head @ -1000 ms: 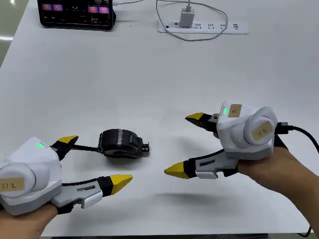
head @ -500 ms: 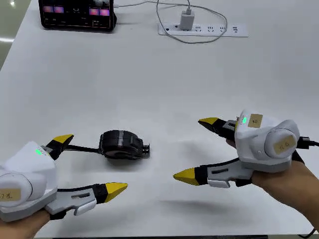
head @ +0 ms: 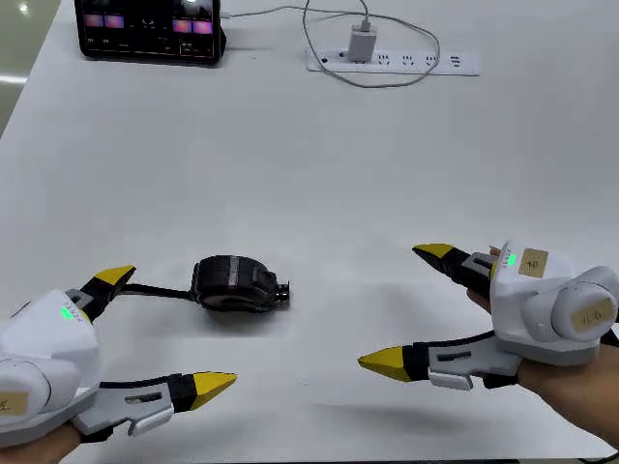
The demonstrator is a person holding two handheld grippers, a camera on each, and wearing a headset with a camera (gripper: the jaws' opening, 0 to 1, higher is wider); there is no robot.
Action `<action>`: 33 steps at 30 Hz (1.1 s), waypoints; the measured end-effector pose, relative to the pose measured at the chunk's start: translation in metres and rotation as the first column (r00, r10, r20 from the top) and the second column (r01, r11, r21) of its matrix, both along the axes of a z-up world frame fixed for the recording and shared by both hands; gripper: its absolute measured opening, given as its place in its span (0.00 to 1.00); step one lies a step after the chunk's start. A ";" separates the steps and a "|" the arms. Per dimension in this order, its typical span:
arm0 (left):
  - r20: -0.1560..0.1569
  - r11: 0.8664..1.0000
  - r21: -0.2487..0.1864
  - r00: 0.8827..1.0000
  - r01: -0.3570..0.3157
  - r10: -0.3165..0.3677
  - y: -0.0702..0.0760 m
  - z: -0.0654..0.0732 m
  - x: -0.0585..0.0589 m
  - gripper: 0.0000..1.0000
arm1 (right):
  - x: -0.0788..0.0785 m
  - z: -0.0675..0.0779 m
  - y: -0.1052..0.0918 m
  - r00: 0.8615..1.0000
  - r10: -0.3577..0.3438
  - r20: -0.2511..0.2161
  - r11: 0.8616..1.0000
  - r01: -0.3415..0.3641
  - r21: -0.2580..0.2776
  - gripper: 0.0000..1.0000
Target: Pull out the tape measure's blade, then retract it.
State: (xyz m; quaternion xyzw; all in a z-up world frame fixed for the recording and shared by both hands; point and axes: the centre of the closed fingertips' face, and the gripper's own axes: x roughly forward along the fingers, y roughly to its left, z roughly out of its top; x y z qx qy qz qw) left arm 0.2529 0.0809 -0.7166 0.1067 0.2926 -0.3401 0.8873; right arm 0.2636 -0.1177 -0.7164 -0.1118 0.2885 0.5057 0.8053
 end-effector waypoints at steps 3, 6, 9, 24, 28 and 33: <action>0.004 1.000 0.005 1.000 0.007 -0.007 0.001 0.001 0.000 0.99 | -0.001 -0.002 -0.008 1.000 -0.016 0.000 1.000 0.016 -0.006 0.90; 0.007 1.000 0.008 1.000 0.011 -0.011 0.002 0.001 0.000 0.99 | -0.003 -0.005 -0.015 1.000 -0.029 -0.003 1.000 0.029 -0.011 0.90; 0.012 1.000 0.011 1.000 0.017 -0.017 0.003 0.001 0.000 0.99 | -0.005 -0.007 -0.021 0.999 -0.041 -0.003 0.999 0.040 -0.016 0.91; 0.013 0.999 0.035 1.000 0.027 -0.027 0.011 -0.001 -0.002 0.99 | -0.013 -0.014 -0.041 0.998 -0.067 -0.007 0.997 0.066 -0.042 0.93; 0.011 0.999 0.037 1.000 0.024 -0.024 0.012 -0.001 -0.002 0.99 | -0.015 -0.017 -0.043 0.998 -0.061 -0.011 0.997 0.061 -0.055 0.93; 0.011 0.999 0.038 1.000 0.023 -0.023 0.013 -0.001 -0.002 0.99 | -0.016 -0.017 -0.044 0.998 -0.061 -0.014 0.997 0.060 -0.057 0.93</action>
